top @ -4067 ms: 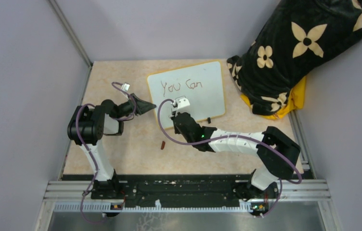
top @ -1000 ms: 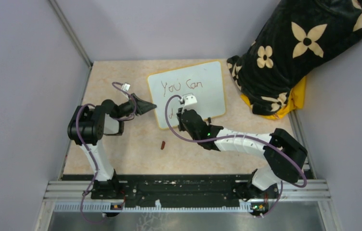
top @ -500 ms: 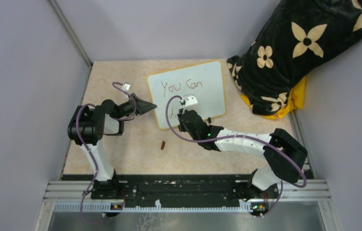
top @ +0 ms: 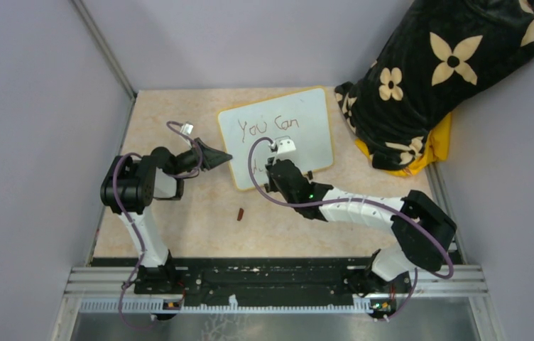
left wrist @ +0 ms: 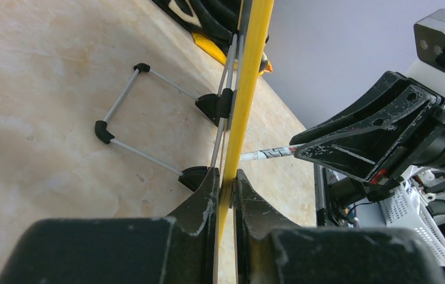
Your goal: Write a sentence on the whiteboard
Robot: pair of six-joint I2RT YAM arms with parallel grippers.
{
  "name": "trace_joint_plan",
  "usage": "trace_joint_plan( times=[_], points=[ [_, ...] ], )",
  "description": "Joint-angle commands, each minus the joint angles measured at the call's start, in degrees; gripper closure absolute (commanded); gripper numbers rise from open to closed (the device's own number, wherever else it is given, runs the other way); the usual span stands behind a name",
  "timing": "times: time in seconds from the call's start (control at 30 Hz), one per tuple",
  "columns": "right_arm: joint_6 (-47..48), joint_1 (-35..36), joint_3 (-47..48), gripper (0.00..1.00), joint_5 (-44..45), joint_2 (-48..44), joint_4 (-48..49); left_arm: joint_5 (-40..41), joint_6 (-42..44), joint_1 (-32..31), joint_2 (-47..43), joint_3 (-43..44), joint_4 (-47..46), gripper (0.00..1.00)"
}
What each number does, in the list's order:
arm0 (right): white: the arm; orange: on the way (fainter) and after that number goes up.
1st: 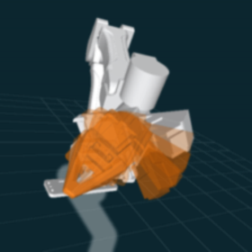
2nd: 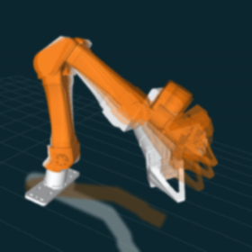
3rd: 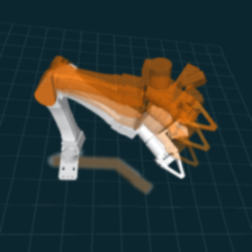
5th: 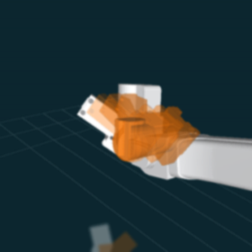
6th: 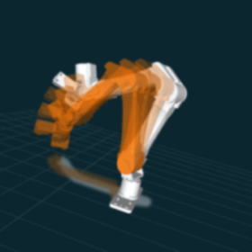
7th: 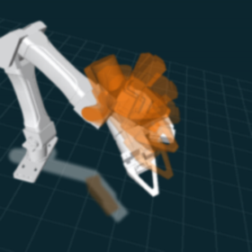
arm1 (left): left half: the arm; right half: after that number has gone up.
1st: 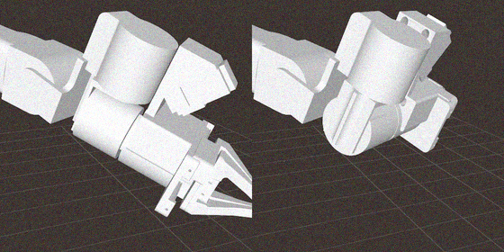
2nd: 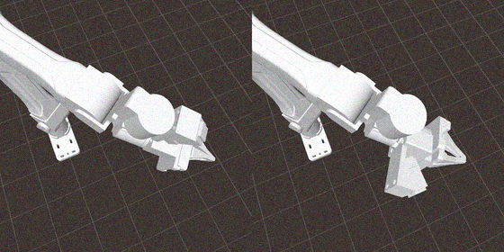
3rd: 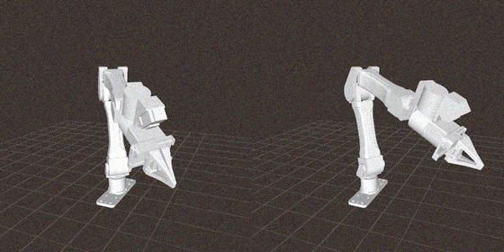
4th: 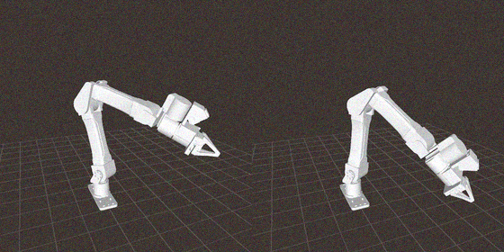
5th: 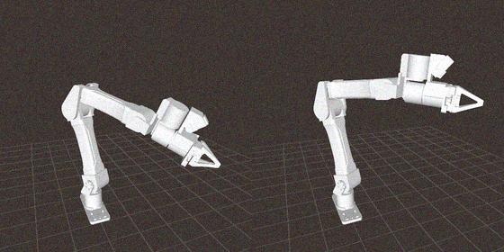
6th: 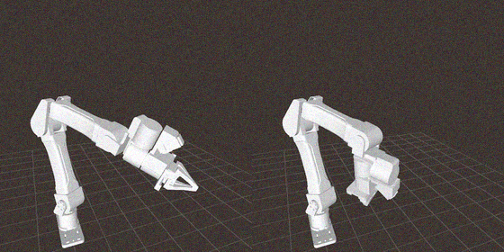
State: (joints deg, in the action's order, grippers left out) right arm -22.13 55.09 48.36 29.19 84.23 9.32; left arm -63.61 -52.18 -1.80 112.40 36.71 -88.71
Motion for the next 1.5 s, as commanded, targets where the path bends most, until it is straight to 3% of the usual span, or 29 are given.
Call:
trace_joint_plan(
  times=[0.0,1.47],
  points=[
    [1.36,-2.17,1.66,1.0,3.07,-1.35,0.7,-1.96,-0.11,-0.92,1.24,-0.7,-12.78,1.0],
    [2.18,-1.91,5.0,1.0,-3.59,1.25,2.98,-2.04,0.06,-1.36,1.16,-0.61,-12.44,1.0]
  ],
)
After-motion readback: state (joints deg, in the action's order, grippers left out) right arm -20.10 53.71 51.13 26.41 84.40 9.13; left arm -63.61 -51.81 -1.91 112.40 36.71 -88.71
